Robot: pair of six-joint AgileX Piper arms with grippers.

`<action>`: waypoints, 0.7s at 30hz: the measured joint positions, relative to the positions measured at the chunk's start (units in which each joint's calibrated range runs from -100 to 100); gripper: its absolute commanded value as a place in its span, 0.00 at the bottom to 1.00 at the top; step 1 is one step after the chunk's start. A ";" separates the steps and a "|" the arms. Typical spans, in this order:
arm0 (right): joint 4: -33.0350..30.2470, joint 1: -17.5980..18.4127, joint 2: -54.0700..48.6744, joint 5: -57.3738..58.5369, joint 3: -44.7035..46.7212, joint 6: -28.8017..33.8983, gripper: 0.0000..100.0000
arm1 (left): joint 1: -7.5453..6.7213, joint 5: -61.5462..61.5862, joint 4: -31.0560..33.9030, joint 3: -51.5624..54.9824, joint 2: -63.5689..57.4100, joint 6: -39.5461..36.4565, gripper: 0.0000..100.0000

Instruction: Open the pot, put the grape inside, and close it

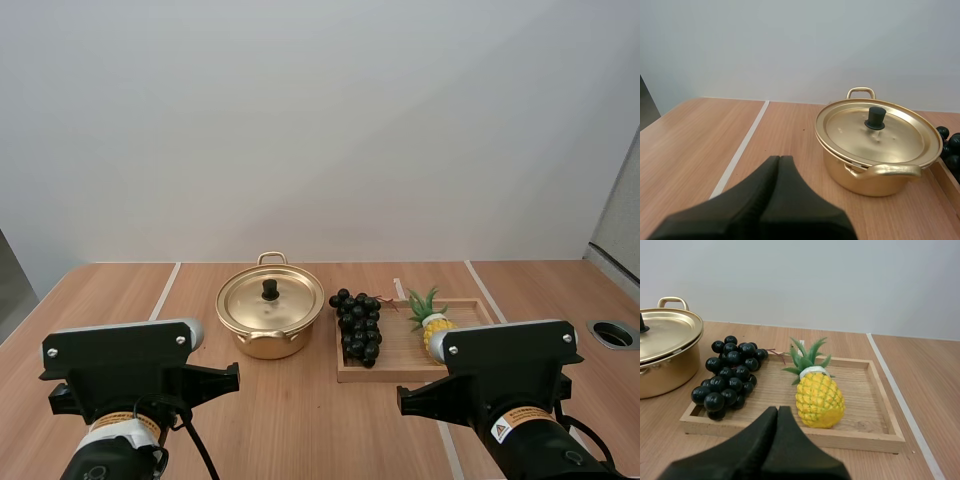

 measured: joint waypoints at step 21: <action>1.76 0.00 0.00 0.00 0.00 0.00 0.00 | 0.00 1.23 0.12 0.00 0.00 -5.32 0.00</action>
